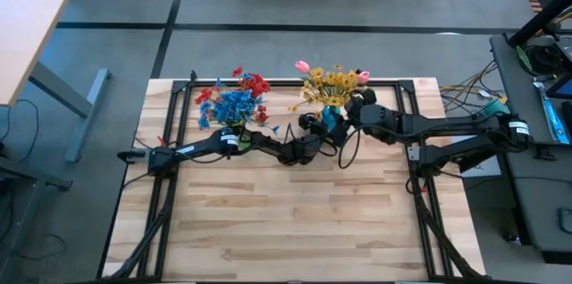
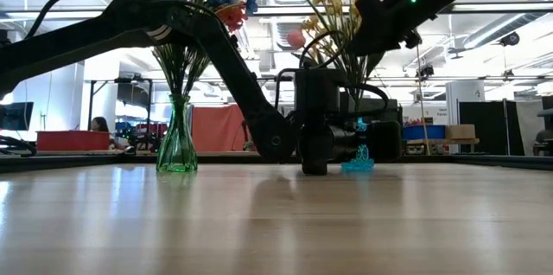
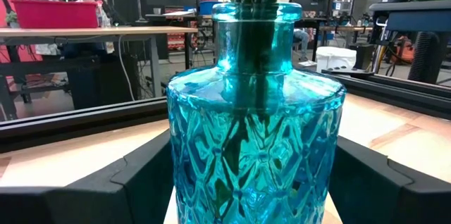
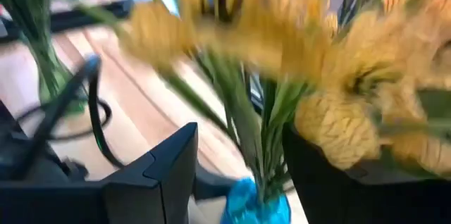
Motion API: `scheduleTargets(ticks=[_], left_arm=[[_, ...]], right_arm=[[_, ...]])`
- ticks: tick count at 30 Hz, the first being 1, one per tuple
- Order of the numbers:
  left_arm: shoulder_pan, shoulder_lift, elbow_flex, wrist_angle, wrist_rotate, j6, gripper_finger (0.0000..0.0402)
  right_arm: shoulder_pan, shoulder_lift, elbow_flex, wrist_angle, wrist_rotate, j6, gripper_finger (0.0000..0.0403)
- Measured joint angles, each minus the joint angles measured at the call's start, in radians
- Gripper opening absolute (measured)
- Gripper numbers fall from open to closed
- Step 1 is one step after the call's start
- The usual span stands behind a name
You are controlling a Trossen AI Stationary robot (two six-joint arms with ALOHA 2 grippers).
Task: Sort flowers into vase by color
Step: Put the yellow flowers into the blue vase
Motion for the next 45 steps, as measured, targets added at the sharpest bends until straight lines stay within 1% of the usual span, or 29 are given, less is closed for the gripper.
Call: scheduleTargets(ticks=[3, 5, 8, 12, 13, 14, 24, 39, 42, 45], left_arm=[[0.0, 0.0, 0.0, -0.003, 0.0, 0.0, 0.0288], [0.0, 0.0, 0.0, -0.006, 0.0, 0.0, 0.0288], [0.0, 0.0, 0.0, -0.006, 0.0, 0.0, 0.0288], [0.0, 0.0, 0.0, -0.006, 0.0, 0.0, 0.0288], [0.0, 0.0, 0.0, -0.006, 0.0, 0.0, 0.0288], [0.0, 0.0, 0.0, -0.009, 0.0, 0.0, 0.0288], [0.0, -0.001, 0.0, -0.012, -0.001, 0.0, 0.0288], [0.0, -0.001, 0.0, -0.012, -0.001, 0.0, 0.0288], [0.0, -0.001, 0.0, -0.012, 0.0, 0.001, 0.0292], [-0.001, -0.001, 0.0, -0.013, 0.001, -0.002, 0.0306]], right_arm=[[0.0, 0.0, 0.0, 0.055, 0.0, -0.03, 0.0188], [0.0, 0.0, 0.0, 0.098, 0.0, -0.043, 0.0168], [-0.015, 0.0, 0.0, 0.11, 0.002, -0.055, 0.012], [-0.045, 0.0, 0.0, 0.091, 0.02, -0.054, 0.0039], [-0.048, 0.0, 0.0, 0.089, 0.019, -0.057, 0.0023], [-0.05, 0.0, 0.0, 0.086, 0.019, -0.058, 0.0018], [-0.056, 0.0, -0.004, 0.05, 0.019, -0.058, 0.0013], [-0.056, 0.006, -0.079, 0.062, 0.034, -0.024, 0.0012], [-0.055, 0.003, -0.079, 0.062, 0.037, -0.033, 0.0013], [-0.056, 0.002, -0.079, 0.061, 0.053, -0.036, 0.0013]])
